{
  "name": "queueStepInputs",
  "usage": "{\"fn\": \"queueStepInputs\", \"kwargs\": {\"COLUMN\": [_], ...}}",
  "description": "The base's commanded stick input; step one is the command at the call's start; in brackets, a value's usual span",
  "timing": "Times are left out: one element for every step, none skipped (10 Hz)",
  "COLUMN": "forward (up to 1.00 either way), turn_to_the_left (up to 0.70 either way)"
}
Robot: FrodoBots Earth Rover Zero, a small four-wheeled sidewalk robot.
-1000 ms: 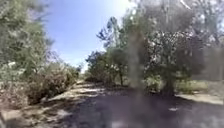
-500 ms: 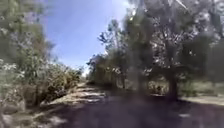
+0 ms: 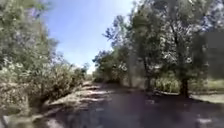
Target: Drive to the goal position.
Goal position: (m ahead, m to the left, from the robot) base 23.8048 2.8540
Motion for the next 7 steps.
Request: {"fn": "queueStepInputs", "kwargs": {"forward": [0.44,0.44,0.44,0.44,0.44,0.44,0.44], "turn_to_the_left": [0.02,0.02,0.02,0.02,0.02,0.02,0.16]}}
